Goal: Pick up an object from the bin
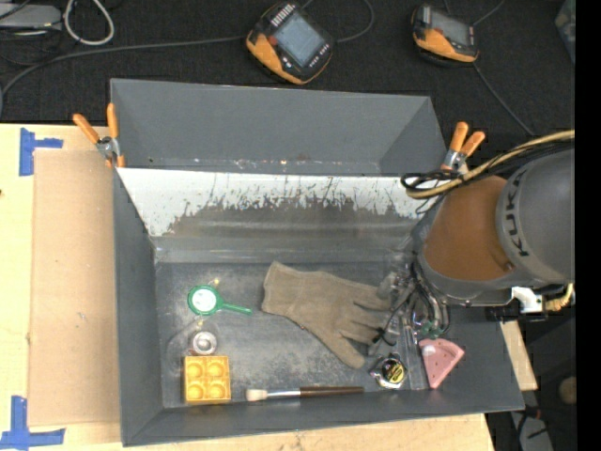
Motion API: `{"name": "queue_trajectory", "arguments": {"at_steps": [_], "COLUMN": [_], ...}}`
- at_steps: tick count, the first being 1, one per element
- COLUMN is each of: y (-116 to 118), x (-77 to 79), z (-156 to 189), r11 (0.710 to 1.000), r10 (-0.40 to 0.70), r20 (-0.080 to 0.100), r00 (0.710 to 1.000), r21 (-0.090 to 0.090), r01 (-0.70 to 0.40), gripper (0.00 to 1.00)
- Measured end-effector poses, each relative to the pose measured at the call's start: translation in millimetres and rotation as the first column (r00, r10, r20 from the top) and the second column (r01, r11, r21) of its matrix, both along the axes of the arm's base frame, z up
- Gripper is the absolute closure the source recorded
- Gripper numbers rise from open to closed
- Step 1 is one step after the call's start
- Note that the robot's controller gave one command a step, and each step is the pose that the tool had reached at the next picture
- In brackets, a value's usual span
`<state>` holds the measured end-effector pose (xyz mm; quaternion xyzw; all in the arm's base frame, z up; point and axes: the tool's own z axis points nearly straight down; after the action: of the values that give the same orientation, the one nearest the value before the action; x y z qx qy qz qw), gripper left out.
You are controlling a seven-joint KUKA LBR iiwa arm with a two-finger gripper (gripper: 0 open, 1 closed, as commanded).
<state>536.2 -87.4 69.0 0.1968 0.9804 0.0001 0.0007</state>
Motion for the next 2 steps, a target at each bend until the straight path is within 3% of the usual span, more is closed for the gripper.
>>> {"name": "queue_trajectory", "arguments": {"at_steps": [1,2], "y": [24.1,24.2], "x": [-5.9,-5.9], "z": [1.4,1.7], "r11": [1.0,1.0], "r10": [-0.03,-0.029], "r20": [0.0,0.0], "r00": [1.0,1.0], "r21": [0.002,0.001], "r01": [0.03,0.029], "gripper": [1.0,1.0]}}
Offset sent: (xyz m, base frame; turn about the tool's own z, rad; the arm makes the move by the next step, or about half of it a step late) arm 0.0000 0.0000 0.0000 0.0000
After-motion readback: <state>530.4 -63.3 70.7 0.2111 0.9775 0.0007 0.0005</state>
